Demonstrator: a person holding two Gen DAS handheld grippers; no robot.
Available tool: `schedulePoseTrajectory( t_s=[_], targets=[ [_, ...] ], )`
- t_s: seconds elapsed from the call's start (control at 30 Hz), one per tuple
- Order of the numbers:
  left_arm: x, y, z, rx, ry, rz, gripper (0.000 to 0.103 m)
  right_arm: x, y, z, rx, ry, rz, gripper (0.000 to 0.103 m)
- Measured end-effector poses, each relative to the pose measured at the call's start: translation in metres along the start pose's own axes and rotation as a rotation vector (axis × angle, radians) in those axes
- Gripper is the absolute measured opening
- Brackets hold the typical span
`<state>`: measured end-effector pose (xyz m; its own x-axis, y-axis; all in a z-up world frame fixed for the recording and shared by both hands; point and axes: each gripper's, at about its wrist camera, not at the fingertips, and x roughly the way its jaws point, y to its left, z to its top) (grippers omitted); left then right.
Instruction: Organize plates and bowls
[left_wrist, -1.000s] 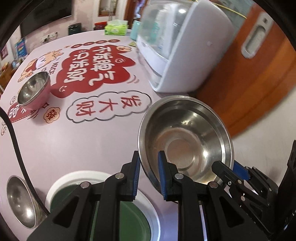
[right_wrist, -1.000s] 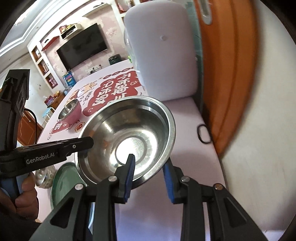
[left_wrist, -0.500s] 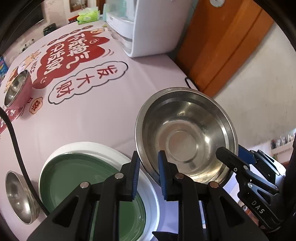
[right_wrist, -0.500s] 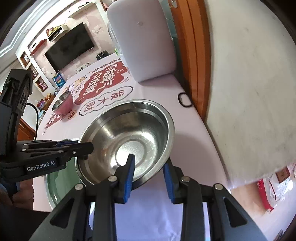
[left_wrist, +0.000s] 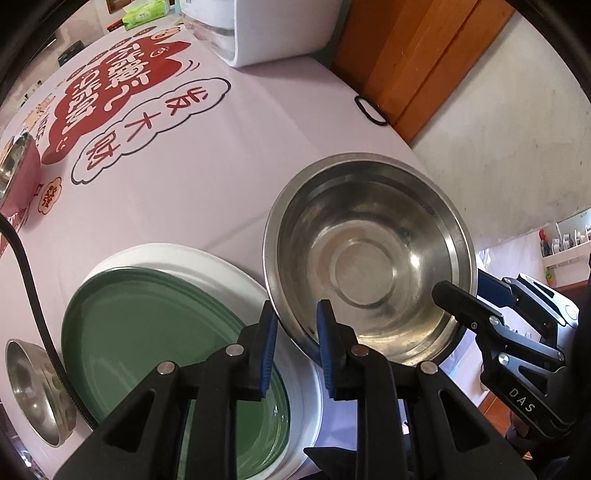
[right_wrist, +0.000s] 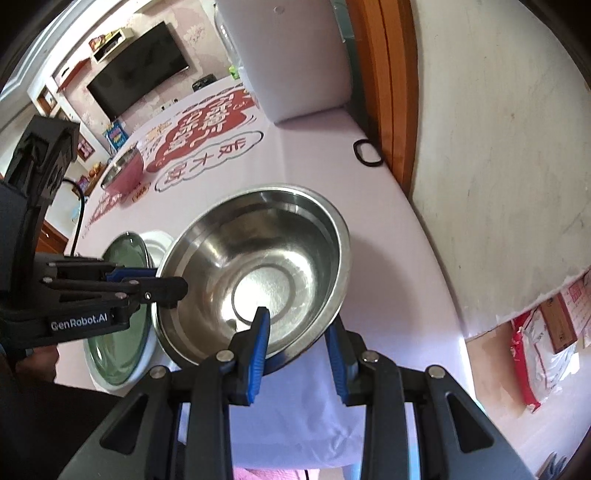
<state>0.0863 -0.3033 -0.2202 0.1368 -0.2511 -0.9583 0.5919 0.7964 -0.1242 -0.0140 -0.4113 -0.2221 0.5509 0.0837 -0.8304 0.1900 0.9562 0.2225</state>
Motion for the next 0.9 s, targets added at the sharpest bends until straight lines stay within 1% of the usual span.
schedulePoseTrajectory(
  t_s=[0.1,0.2,0.43,0.53,0.6,0.77,0.8,0.83,0.9],
  targets=[
    [0.002,-0.002,-0.003,0.011,0.014,-0.005,0.019,0.002,0.0,-0.004,-0.002,0.02,-0.011,0.03],
    [0.002,-0.006,-0.005,0.032,0.017,-0.006,0.019,0.001,-0.003,-0.006,0.008,0.021,-0.002,0.031],
    [0.003,-0.01,-0.007,0.044,0.028,-0.011,0.025,0.0,-0.005,-0.005,0.015,0.03,0.006,0.031],
    [0.002,-0.009,-0.007,0.044,0.016,-0.016,0.029,-0.001,-0.004,-0.004,0.003,0.032,0.008,0.036],
    [0.002,-0.01,-0.006,0.047,0.01,-0.02,0.03,-0.002,-0.003,-0.003,-0.008,0.029,0.003,0.042],
    [-0.005,-0.011,-0.005,0.062,-0.012,-0.019,0.034,-0.008,0.001,0.002,-0.017,0.009,-0.029,0.046],
    [-0.008,-0.011,-0.005,0.064,-0.021,-0.018,0.037,-0.009,0.001,0.003,-0.019,0.005,-0.033,0.048],
    [-0.013,-0.01,-0.004,0.066,-0.039,-0.021,0.043,-0.01,0.003,0.004,-0.025,0.0,-0.038,0.049],
    [-0.019,-0.009,-0.004,0.069,-0.067,-0.025,0.052,-0.013,0.006,0.008,-0.04,-0.014,-0.056,0.056]
  ],
)
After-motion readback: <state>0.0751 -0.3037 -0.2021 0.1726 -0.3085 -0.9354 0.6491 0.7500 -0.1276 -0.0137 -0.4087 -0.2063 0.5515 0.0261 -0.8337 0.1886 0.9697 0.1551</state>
